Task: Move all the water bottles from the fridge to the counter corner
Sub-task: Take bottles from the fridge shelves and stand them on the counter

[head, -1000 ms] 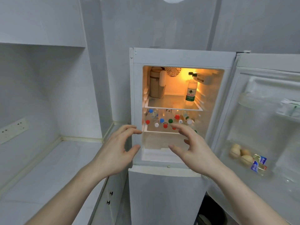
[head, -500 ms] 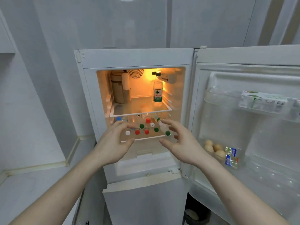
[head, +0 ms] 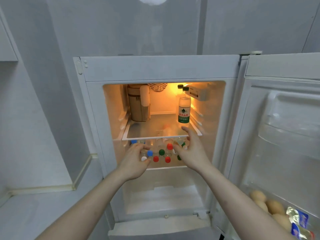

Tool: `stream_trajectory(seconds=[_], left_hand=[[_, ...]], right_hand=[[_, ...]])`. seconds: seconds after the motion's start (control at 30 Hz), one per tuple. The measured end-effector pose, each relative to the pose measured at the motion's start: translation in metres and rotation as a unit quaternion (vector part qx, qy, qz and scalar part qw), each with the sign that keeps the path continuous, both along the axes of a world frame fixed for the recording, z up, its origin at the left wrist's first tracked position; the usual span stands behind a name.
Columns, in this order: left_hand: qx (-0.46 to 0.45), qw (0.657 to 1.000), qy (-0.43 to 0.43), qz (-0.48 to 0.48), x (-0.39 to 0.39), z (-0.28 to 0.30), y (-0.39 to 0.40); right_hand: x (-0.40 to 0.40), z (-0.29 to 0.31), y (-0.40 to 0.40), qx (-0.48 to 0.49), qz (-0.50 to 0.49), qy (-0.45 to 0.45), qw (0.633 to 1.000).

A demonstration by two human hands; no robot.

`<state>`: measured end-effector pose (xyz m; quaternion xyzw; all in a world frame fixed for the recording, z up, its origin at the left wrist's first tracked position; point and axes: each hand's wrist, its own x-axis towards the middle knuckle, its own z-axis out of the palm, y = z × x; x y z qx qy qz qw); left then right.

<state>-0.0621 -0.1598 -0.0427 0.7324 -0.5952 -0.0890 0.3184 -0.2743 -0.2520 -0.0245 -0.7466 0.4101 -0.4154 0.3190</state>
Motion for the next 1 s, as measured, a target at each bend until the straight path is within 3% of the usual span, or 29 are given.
stream_trajectory(seconds=[0.33, 0.53, 1.0], left_hand=[[0.036, 0.997, 0.054, 0.04, 0.01, -0.045, -0.101], [0.062, 0.995, 0.083, 0.013, 0.002, -0.061, -0.139], [0.157, 0.955, 0.246, 0.058, -0.01, -0.084, -0.21]], right_hand=[[0.074, -0.007, -0.14, 0.05, -0.076, -0.088, 0.992], [0.092, -0.012, -0.2, 0.081, -0.143, -0.137, 0.977], [0.117, -0.036, -0.242, 0.034, -0.168, -0.106, 0.979]])
